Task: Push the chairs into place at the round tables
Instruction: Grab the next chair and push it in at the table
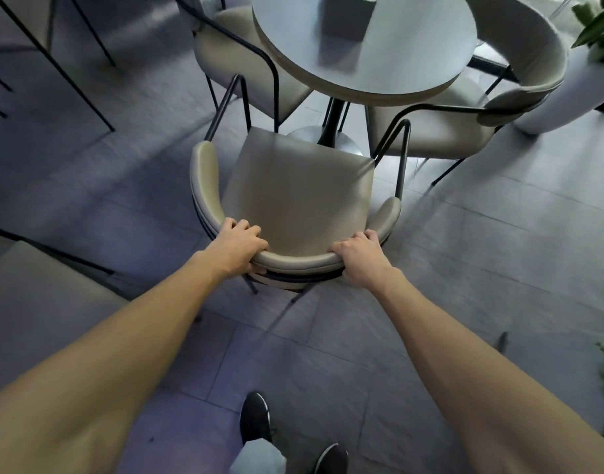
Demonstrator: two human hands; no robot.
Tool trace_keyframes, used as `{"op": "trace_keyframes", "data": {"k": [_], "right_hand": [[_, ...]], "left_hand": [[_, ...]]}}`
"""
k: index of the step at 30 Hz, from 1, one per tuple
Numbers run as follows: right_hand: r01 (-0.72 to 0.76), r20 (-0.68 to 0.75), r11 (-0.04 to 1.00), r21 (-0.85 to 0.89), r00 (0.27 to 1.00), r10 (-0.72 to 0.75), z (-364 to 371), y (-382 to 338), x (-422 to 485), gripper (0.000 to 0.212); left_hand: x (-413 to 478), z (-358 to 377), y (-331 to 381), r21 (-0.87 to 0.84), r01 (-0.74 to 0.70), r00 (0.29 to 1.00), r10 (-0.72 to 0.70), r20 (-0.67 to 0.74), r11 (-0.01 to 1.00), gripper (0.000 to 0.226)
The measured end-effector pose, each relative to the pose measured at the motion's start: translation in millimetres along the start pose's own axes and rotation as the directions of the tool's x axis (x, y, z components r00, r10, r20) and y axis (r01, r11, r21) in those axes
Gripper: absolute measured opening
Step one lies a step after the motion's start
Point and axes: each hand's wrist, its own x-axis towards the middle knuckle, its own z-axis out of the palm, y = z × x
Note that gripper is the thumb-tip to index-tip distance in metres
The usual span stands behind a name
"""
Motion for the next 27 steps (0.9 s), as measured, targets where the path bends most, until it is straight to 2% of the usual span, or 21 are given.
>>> {"op": "trace_keyframes", "data": {"k": [7, 13, 17, 27], "right_hand": [[-0.072, -0.009, 0.997, 0.018, 0.997, 0.073, -3, -8, 2, 0.041], [-0.097, 0.021, 0.994, 0.052, 0.995, 0.096, -3, -11, -7, 0.04], [-0.103, 0.023, 0.993, 0.063, 0.995, 0.102, -5, -8, -6, 0.041], [-0.132, 0.007, 0.991, 0.031, 0.991, 0.132, -8, -4, 5, 0.04]], "left_hand": [[0, 0, -8, -0.014, -0.052, 0.999, 0.052, -0.015, 0.999, 0.042], [1, -4, -16, -0.006, -0.103, 0.994, 0.103, 0.043, 0.995, 0.035], [10, -8, -17, 0.018, -0.107, 0.991, 0.106, 0.077, 0.994, 0.033], [26, -7, -21, 0.045, -0.103, 0.994, 0.101, 0.051, 0.994, 0.035]]}}
